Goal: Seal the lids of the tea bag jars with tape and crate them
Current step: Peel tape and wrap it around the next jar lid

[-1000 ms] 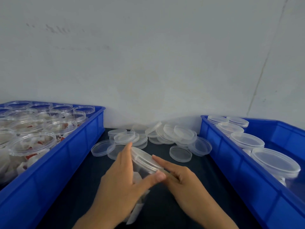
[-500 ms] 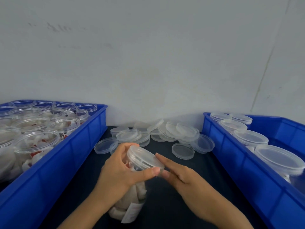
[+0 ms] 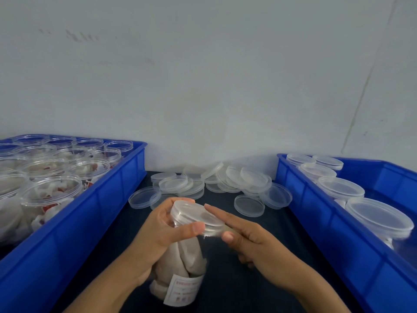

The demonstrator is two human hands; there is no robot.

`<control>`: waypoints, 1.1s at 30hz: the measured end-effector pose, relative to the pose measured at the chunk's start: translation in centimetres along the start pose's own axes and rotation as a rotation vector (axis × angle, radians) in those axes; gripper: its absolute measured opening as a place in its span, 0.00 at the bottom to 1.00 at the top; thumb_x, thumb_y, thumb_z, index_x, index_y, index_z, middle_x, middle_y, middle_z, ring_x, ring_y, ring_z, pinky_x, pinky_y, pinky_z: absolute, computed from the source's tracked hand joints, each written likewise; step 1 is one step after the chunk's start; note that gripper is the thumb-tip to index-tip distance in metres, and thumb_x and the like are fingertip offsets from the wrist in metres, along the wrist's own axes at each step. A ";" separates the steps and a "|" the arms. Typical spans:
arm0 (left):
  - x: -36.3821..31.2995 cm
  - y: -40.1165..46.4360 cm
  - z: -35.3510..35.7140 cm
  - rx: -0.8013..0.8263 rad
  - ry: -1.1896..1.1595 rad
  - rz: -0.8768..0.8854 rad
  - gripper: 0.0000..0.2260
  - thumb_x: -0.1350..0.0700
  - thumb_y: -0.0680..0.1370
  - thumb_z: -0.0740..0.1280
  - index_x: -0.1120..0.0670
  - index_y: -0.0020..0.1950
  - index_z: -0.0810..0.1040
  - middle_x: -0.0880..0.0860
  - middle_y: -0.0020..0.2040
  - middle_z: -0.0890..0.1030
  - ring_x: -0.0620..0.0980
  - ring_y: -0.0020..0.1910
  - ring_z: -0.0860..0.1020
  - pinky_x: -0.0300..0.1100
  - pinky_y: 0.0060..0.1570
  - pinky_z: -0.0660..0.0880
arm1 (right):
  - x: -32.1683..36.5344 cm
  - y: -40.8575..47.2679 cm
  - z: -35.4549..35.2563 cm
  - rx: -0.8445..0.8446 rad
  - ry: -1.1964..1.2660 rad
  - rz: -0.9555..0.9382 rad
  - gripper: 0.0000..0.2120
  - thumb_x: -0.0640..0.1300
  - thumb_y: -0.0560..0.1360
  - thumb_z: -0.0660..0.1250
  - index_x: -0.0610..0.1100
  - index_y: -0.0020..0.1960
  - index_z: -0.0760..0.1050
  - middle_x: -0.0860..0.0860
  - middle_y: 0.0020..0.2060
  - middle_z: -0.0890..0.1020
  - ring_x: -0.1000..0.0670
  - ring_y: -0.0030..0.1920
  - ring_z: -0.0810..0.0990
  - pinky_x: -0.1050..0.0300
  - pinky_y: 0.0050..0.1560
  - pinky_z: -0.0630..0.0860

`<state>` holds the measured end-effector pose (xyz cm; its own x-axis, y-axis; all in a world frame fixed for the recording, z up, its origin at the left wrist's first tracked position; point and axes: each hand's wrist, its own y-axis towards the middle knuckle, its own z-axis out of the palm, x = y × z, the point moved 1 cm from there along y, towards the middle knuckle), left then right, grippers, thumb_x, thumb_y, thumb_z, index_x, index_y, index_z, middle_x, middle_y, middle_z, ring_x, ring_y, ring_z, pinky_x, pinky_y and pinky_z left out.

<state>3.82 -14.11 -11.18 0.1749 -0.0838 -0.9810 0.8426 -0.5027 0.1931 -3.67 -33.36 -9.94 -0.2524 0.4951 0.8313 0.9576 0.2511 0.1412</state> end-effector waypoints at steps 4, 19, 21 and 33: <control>0.0 0.1 -0.1 0.006 -0.020 -0.005 0.50 0.35 0.42 0.81 0.52 0.61 0.76 0.49 0.51 0.84 0.45 0.50 0.83 0.31 0.42 0.78 | 0.0 0.2 0.2 -0.022 0.023 0.006 0.22 0.45 0.83 0.56 0.69 0.69 0.62 0.76 0.35 0.75 0.63 0.31 0.67 0.71 0.33 0.66; -0.5 -1.4 2.5 -0.402 0.550 0.035 0.57 0.18 0.39 0.64 0.33 0.66 0.56 0.35 0.55 0.70 0.40 0.53 0.74 0.41 0.51 0.71 | 0.1 0.3 2.6 -0.290 -0.095 0.013 0.25 0.39 0.81 0.60 0.70 0.65 0.70 0.63 0.54 0.82 0.56 0.58 0.79 0.59 0.59 0.76; -0.1 -1.2 2.3 -0.413 0.466 0.052 0.51 0.19 0.38 0.66 0.32 0.59 0.60 0.37 0.52 0.74 0.39 0.50 0.76 0.38 0.47 0.71 | 0.2 0.2 2.6 -0.281 -0.099 -0.004 0.23 0.42 0.81 0.60 0.70 0.66 0.69 0.65 0.54 0.81 0.59 0.58 0.78 0.62 0.58 0.76; 0.3 0.3 -0.1 -0.161 0.236 0.128 0.44 0.33 0.46 0.79 0.40 0.59 0.70 0.43 0.51 0.81 0.38 0.51 0.80 0.32 0.43 0.77 | 0.3 -0.2 0.9 -0.134 -0.215 0.063 0.22 0.63 0.78 0.56 0.75 0.69 0.55 0.61 0.62 0.77 0.58 0.62 0.75 0.51 0.65 0.72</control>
<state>4.12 -14.21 -11.40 0.3820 0.0741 -0.9212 0.8727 -0.3570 0.3331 -4.11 -32.48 -10.18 -0.2014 0.6753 0.7095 0.9787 0.1086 0.1744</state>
